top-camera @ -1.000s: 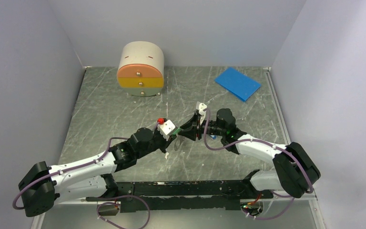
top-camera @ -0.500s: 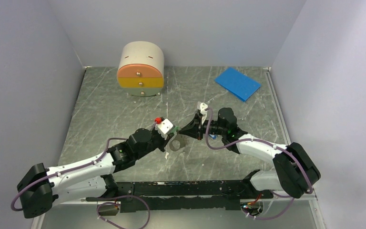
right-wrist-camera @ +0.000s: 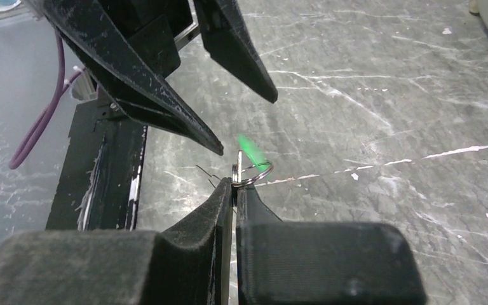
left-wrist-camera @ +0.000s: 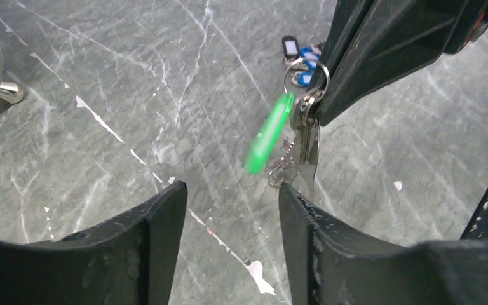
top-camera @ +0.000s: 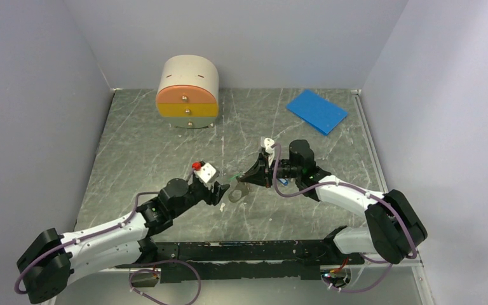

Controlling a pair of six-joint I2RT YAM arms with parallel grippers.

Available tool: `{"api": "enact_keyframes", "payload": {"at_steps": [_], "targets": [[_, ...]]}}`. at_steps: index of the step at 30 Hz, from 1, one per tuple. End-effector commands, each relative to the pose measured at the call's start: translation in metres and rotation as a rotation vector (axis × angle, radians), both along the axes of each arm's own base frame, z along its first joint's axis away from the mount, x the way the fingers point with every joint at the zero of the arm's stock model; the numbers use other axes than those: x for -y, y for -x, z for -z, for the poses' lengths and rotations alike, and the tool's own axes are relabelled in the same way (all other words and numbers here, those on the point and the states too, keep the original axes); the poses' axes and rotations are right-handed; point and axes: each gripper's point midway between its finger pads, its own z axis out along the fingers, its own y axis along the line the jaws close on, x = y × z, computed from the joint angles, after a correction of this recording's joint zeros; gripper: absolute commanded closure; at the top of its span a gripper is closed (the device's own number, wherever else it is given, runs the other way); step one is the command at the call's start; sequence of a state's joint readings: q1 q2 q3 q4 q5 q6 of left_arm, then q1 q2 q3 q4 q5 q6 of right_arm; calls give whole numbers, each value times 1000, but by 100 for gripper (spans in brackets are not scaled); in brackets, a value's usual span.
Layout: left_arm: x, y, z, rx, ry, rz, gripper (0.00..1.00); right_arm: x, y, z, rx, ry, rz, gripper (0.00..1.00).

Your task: Remove the keys from the keyring

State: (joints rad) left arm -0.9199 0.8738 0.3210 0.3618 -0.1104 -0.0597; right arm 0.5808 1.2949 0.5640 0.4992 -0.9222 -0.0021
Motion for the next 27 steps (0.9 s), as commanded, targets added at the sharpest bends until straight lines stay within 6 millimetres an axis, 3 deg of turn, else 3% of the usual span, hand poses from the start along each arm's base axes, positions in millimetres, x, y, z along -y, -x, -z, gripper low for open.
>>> {"api": "enact_keyframes", "payload": {"at_steps": [1, 15, 27], "targets": [[10, 2, -40, 69, 157, 73, 38, -5, 1, -18, 79, -15, -83, 100], [32, 10, -51, 35, 251, 334, 45, -5, 6, -15, 90, 25, -160, 100], [34, 4, -55, -8, 307, 371, 46, -5, 13, -14, 99, 23, -199, 100]]}}
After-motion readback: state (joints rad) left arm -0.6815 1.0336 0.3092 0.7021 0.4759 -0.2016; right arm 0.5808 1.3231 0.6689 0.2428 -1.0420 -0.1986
